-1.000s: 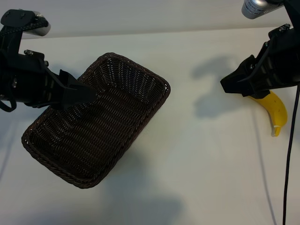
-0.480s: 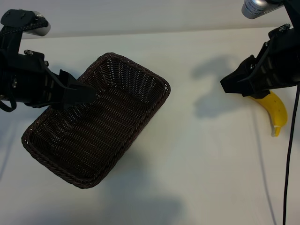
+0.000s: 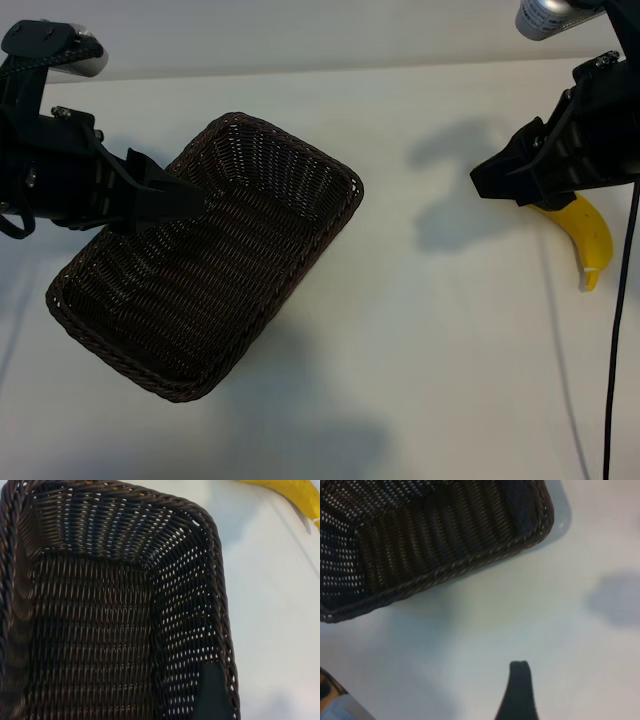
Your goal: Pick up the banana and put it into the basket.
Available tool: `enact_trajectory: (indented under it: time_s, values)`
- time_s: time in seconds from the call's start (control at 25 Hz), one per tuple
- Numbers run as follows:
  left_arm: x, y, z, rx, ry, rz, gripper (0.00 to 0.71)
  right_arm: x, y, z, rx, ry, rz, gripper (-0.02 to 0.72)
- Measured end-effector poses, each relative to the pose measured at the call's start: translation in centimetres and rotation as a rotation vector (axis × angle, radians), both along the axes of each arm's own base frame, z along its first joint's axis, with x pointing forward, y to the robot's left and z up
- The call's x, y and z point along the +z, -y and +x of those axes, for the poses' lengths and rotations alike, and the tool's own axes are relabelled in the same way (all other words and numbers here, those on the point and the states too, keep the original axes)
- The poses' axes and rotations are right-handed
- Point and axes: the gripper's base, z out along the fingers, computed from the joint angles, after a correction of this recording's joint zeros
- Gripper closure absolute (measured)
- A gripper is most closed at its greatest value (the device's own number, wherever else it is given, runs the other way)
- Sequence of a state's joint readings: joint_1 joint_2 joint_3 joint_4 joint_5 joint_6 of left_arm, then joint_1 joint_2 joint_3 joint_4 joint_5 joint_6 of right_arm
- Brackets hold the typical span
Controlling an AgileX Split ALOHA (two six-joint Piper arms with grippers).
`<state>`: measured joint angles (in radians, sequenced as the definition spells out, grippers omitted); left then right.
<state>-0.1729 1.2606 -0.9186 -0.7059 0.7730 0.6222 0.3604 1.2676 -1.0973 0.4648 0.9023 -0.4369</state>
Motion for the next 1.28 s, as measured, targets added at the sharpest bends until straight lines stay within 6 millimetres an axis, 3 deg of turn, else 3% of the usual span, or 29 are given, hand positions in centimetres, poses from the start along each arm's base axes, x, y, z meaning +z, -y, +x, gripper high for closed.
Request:
enact_trajectory:
  time_s: [0.48,0.68,0.88,1.28]
  values:
    - [0.0,0.0,0.1,0.015,-0.001,-0.006,0.162,0.0,0.0,0.0,0.000,0.000,0.000,0.112]
    - [-0.2,-0.3,0.0,0.141,-0.097,-0.023,0.162,0.0,0.0,0.0,0.000,0.000,0.000,0.122]
    - [-0.9,-1.4,-0.4,0.275,-0.199,0.070,0.162,0.0,0.0,-0.1,0.004,-0.009,-0.003,0.136]
    - [-0.8,-4.5,-5.1,0.595,-0.191,0.163,0.162,-0.1,0.0,-0.1,0.006,-0.011,-0.006,0.139]
